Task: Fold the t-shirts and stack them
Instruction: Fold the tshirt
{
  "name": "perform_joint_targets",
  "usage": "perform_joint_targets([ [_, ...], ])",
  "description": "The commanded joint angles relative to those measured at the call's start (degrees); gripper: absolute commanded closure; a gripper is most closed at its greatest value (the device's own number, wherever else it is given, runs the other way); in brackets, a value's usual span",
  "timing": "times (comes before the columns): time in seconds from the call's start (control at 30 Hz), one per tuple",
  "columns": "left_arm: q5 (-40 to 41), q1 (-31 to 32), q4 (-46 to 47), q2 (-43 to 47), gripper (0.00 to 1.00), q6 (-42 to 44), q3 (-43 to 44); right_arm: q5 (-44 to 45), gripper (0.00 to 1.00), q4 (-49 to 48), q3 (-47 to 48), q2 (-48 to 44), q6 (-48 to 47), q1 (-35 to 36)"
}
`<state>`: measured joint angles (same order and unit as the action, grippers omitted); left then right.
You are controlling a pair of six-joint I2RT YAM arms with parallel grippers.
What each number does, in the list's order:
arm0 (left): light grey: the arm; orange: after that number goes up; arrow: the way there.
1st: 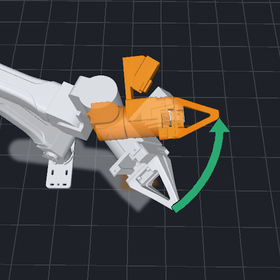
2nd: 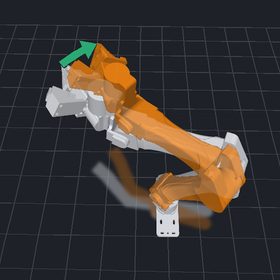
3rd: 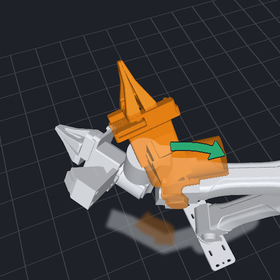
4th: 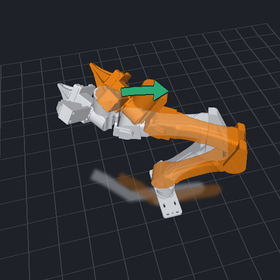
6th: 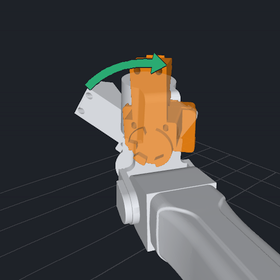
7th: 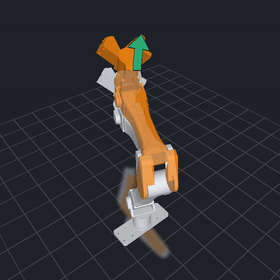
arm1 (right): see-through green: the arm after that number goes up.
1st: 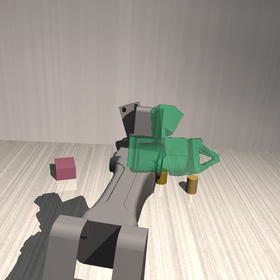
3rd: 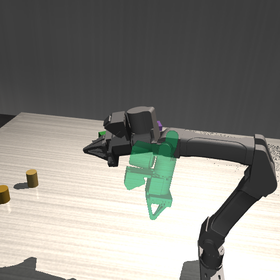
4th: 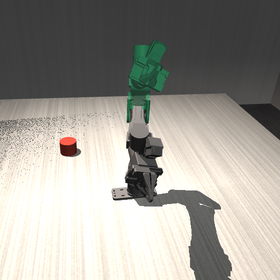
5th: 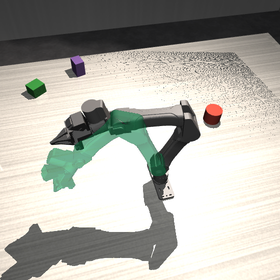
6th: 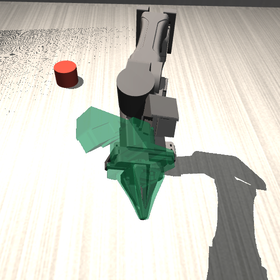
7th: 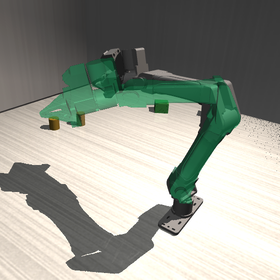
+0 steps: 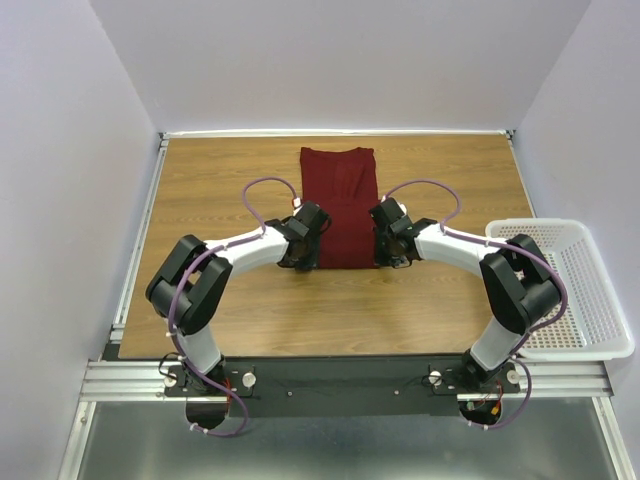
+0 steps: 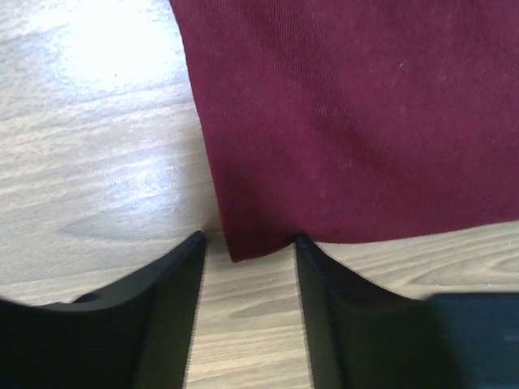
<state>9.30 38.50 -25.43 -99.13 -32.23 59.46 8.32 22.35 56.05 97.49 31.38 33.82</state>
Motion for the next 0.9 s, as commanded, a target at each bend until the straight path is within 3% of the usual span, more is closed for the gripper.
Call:
perform_joint_targets([
  [0.0, 0.4, 0.3, -1.2, -3.3, 0.49, -1.2, 0.1, 3.6, 0.99, 3.8, -3.6, 3.6, -1.5, 0.5],
  [0.4, 0.9, 0.4, -2.0, 4.1, 0.45, -2.9, 0.3, 3.7, 0.99, 3.8, -4.1, 3.0, -1.6, 0.5],
  [0.87, 0.4, 0.4, -0.1, -3.3, 0.49, -2.2, -0.5, 4.0, 0.99, 3.8, -4.6, 2.0, -1.7, 0.5],
])
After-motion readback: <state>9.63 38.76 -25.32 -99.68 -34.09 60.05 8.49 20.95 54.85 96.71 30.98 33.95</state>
